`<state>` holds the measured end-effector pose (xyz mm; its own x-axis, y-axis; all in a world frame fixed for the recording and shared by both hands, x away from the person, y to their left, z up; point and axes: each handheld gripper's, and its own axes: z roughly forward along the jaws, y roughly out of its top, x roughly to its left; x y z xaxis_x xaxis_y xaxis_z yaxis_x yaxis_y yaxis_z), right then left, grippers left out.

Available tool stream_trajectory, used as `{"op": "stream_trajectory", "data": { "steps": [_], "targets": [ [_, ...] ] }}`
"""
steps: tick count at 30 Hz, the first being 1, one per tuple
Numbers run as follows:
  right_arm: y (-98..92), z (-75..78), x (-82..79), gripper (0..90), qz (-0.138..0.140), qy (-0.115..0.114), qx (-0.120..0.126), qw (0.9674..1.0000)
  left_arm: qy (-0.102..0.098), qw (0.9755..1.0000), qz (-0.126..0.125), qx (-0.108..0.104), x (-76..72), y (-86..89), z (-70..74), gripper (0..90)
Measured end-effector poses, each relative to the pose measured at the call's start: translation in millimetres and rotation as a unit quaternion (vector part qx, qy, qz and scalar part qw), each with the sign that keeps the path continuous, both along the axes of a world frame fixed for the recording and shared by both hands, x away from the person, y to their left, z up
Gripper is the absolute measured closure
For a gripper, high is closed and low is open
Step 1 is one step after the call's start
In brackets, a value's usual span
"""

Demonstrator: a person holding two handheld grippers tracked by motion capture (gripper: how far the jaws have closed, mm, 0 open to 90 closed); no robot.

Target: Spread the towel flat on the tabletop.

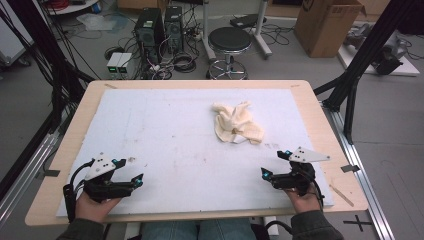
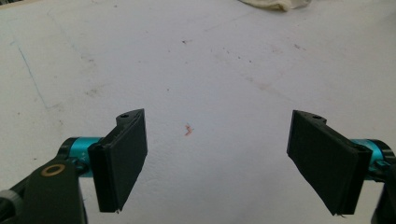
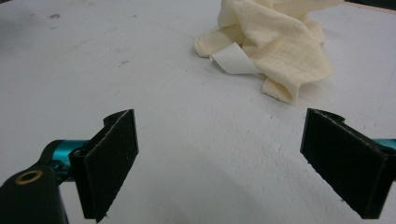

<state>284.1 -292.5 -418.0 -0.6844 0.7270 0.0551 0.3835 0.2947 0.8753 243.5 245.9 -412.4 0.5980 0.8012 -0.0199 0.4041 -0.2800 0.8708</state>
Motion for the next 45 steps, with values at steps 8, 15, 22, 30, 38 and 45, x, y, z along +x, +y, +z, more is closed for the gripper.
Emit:
{"op": "stream_trajectory", "data": {
  "steps": [8, 15, 22, 30, 38, 45],
  "targets": [
    [0.9, 0.3, 0.6, 10.5, 0.0, -0.002, 0.002, 1.0, 0.0, 1.0, 0.002, 0.001, -0.6, 0.1, -0.4, 20.6],
    [4.4, 2.2, 2.2, 10.5, 0.008, -0.005, 0.001, 0.9999, -0.005, 1.0, 0.006, 0.004, -4.1, 2.0, 1.2, 20.6],
    [4.7, 7.8, 9.4, 10.5, 0.011, -0.011, 0.005, 0.9999, -0.007, 0.9998, 0.017, 0.005, -6.1, 5.8, 1.8, 20.6],
    [1.0, 16.7, 23.2, 10.6, 0.002, 0.001, 0.001, 1.0, -0.008, 0.9997, 0.022, 0.005, -2.8, 5.7, 1.6, 20.6],
    [13.1, 33.6, 53.9, 10.9, 0.004, 0.006, -0.001, 1.0, -0.013, 0.9996, 0.023, 0.006, -2.7, 5.0, 2.9, 20.6],
    [27.7, 47.3, 82.2, 14.7, 0.014, 0.016, -0.014, 0.9997, -0.015, 0.9996, 0.026, 0.002, -4.2, 7.2, 3.1, 20.6]
  ]
}}
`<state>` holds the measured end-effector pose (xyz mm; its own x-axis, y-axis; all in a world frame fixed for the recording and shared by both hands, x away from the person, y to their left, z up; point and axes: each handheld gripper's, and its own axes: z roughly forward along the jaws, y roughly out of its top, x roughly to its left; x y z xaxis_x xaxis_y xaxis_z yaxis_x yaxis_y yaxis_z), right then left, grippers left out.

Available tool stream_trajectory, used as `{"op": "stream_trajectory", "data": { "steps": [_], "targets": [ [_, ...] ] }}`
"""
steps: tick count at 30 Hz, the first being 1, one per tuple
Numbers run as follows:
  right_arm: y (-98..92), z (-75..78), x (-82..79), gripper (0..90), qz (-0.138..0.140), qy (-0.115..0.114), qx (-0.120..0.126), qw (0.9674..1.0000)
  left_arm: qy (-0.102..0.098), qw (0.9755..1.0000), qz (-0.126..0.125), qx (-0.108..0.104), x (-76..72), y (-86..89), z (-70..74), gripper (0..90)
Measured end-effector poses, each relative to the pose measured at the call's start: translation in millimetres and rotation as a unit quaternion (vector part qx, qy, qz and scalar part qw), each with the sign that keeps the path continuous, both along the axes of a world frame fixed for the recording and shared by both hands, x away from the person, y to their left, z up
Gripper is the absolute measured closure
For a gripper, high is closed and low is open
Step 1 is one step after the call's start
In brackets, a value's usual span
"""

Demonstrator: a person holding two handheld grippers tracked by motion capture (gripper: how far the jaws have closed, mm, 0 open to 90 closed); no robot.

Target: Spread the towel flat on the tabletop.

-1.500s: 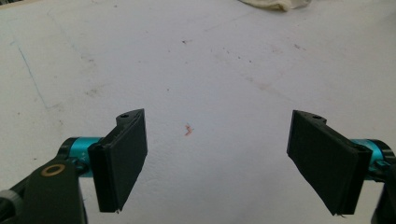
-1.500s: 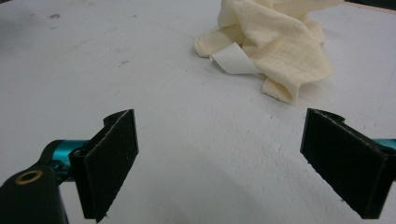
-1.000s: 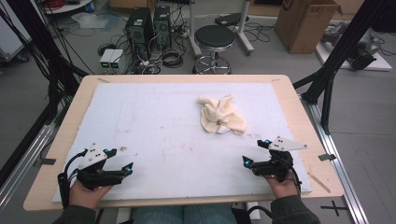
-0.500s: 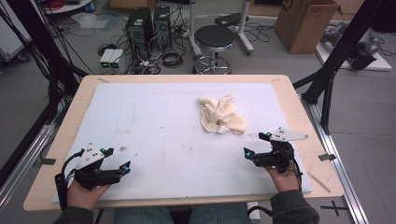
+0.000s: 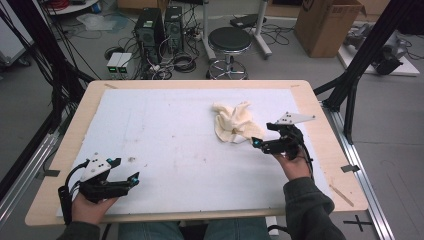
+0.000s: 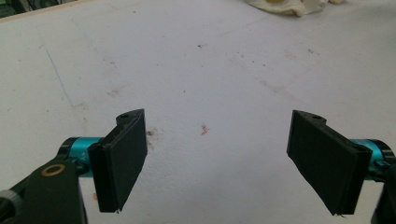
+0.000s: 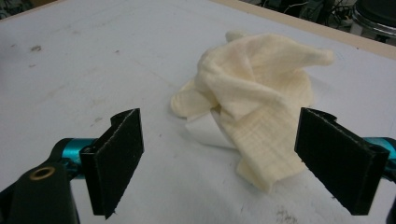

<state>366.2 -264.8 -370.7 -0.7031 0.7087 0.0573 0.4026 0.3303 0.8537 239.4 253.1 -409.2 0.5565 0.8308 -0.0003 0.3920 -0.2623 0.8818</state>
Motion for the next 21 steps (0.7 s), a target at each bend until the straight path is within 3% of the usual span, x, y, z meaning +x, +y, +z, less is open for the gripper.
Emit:
{"op": "stream_trajectory", "data": {
  "steps": [12, 21],
  "targets": [
    [29.1, 13.9, 48.1, 18.8, 0.0, 0.011, -0.007, 0.9999, -0.001, 1.0, -0.002, -0.001, 2.0, -0.1, 0.2, 20.5],
    [50.9, -6.5, 71.6, 26.7, -0.002, 0.04, -0.017, 0.9991, -0.001, 1.0, -0.002, -0.001, 3.4, -0.5, 0.0, 20.5]
  ]
}}
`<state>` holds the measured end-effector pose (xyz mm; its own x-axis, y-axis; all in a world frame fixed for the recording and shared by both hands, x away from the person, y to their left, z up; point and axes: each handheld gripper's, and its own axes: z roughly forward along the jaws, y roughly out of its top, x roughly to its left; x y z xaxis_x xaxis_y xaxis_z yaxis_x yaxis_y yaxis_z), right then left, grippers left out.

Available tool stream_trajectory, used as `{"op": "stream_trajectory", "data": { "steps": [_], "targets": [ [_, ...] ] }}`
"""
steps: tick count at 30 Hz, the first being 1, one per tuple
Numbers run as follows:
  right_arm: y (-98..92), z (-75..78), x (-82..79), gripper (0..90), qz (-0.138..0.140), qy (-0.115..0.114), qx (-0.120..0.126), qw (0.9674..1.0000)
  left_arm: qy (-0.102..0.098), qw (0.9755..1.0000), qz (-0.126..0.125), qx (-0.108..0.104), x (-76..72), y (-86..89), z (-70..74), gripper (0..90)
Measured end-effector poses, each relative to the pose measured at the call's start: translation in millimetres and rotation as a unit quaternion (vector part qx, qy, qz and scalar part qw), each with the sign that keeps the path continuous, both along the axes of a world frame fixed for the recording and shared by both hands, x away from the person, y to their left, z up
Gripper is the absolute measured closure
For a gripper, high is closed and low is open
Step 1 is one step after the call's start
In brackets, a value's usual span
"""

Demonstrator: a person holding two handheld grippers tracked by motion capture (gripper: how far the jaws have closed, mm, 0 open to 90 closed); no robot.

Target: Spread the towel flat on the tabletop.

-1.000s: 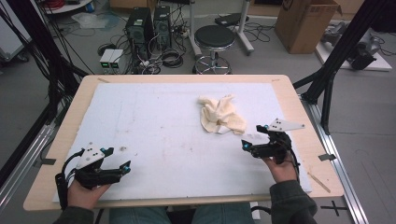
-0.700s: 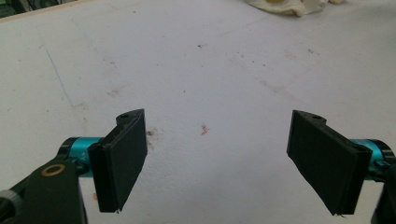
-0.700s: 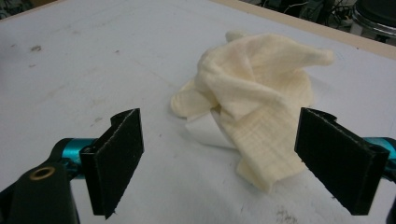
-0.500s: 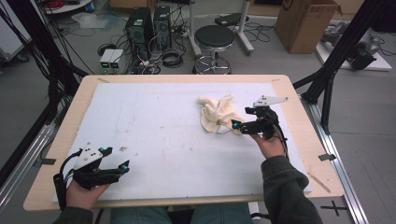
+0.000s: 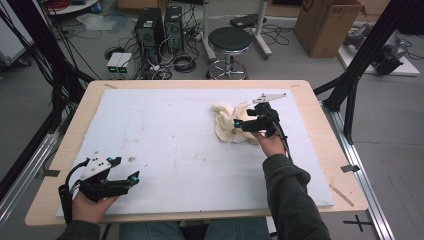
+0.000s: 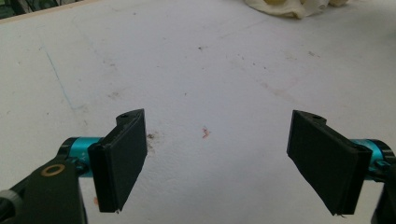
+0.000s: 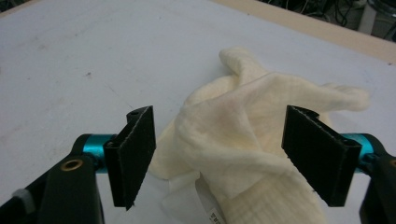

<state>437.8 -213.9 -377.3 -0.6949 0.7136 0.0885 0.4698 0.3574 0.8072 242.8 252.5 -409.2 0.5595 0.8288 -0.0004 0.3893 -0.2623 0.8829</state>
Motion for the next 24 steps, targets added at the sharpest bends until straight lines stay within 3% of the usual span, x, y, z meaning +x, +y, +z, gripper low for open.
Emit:
{"op": "stream_trajectory", "data": {
  "steps": [4, 5, 10, 16, 24],
  "targets": [
    [8.1, -11.5, 7.2, 31.6, -0.003, 0.011, -0.007, 0.9999, 0.0, 1.0, -0.001, 0.0, 0.0, 0.0, 0.0, 20.5],
    [11.3, -16.3, 10.5, 33.9, -0.003, 0.01, -0.02, 0.9998, 0.0, 1.0, 0.0, 0.0, 0.1, 0.1, 0.0, 20.5],
    [15.8, -24.0, 17.1, 39.0, -0.012, 0.027, -0.024, 0.9993, 0.0, 1.0, -0.001, 0.0, 0.4, 0.2, 0.0, 20.6],
    [27.8, -34.8, 26.0, 47.6, -0.029, 0.04, -0.052, 0.9974, -0.001, 1.0, -0.002, 0.0, 0.2, 0.2, 0.2, 20.6],
    [35.5, -53.3, 33.4, 65.5, -0.036, 0.067, -0.072, 0.9945, 0.0, 1.0, -0.002, 0.0, 0.1, 0.4, 0.0, 20.5]
  ]
}}
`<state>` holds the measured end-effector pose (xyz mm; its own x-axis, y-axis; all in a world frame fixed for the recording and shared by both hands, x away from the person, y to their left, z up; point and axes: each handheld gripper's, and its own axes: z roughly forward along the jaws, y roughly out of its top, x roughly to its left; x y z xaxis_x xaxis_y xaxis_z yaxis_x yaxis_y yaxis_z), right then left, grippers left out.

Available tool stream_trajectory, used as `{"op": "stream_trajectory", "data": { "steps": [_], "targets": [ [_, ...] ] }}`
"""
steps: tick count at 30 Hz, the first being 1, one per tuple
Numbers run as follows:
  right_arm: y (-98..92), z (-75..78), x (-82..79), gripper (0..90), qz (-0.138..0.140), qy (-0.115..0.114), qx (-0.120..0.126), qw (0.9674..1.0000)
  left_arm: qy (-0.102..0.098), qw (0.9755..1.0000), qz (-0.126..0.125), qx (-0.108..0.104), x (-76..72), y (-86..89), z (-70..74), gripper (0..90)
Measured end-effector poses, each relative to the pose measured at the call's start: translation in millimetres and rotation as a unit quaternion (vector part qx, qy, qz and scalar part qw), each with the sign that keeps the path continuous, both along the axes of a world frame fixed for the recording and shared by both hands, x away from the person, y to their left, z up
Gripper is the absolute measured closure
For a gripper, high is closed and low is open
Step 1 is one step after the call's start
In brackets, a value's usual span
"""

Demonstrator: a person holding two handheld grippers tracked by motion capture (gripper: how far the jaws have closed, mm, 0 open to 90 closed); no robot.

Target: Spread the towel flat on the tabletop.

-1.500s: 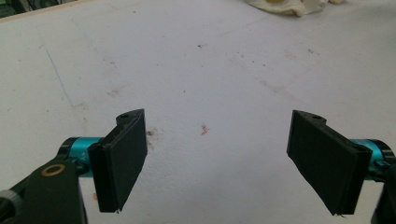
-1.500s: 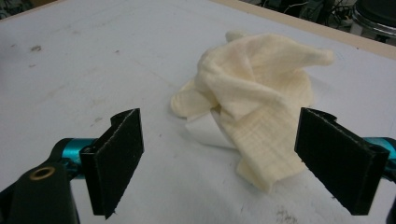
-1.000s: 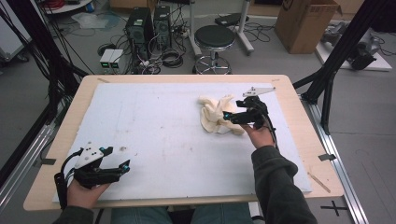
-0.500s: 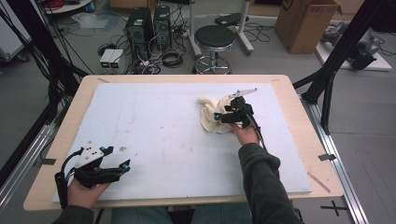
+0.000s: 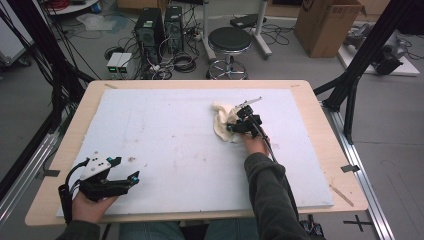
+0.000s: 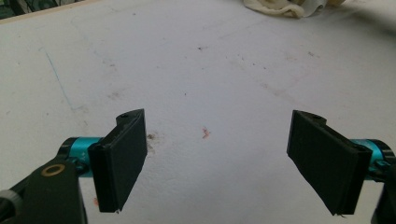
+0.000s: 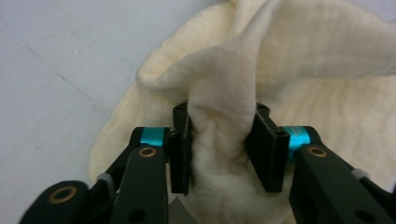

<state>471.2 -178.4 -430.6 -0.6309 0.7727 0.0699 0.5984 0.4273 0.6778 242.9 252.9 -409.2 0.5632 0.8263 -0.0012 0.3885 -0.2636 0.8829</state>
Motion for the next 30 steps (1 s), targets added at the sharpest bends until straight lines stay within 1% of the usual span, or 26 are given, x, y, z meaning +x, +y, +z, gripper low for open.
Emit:
{"op": "stream_trajectory", "data": {
  "steps": [2, 5, 8, 10, 11, 13, 16, 19, 20, 25, 30],
  "targets": [
    [-0.5, -1.1, 1.0, 69.1, -0.001, 0.001, 0.004, 1.0, 0.0, 1.0, 0.0, 0.0, 0.1, -0.1, 0.0, 20.5],
    [-3.0, 0.2, 1.2, 76.1, -0.001, 0.009, 0.012, 0.9999, 0.0, 1.0, 0.0, 0.001, 0.1, -0.1, -0.2, 20.6],
    [-4.7, 3.9, -0.2, 78.9, 0.006, 0.005, 0.013, 0.9999, 0.0, 1.0, -0.001, 0.002, -0.1, 0.5, -0.1, 20.5],
    [-6.0, 9.3, -2.8, 79.4, 0.009, -0.002, 0.014, 0.9999, -0.001, 1.0, -0.001, 0.001, -0.2, 0.3, -0.2, 20.5],
    [-7.2, 12.3, -3.9, 79.5, 0.01, -0.005, 0.019, 0.9998, 0.0, 1.0, -0.001, 0.003, -0.1, 0.5, -0.1, 20.6],
    [-11.1, 19.5, -6.6, 79.7, 0.012, -0.015, 0.026, 0.9995, 0.001, 1.0, 0.0, 0.001, 0.3, -0.4, -0.8, 20.5],
    [-15.8, 27.0, -9.8, 79.9, 0.015, -0.022, 0.039, 0.9989, 0.002, 1.0, -0.001, 0.003, 0.4, -1.2, -1.2, 20.5],
    [-19.5, 34.7, -14.0, 79.9, 0.021, -0.032, 0.046, 0.9982, 0.002, 1.0, -0.001, 0.004, 0.1, -1.4, -1.2, 20.5],
    [-20.1, 37.6, -16.2, 80.0, 0.023, -0.031, 0.048, 0.9981, 0.002, 1.0, 0.001, 0.003, -0.2, -1.3, -1.2, 20.5],
    [-22.7, 50.2, -26.5, 79.9, 0.033, -0.045, 0.064, 0.9964, 0.002, 1.0, 0.001, 0.004, -0.3, -0.8, -1.4, 20.5],
    [-23.4, 63.5, -39.4, 80.0, 0.042, -0.062, 0.086, 0.9935, 0.002, 1.0, 0.0, 0.005, -0.9, -1.6, -1.3, 20.5]
  ]
}}
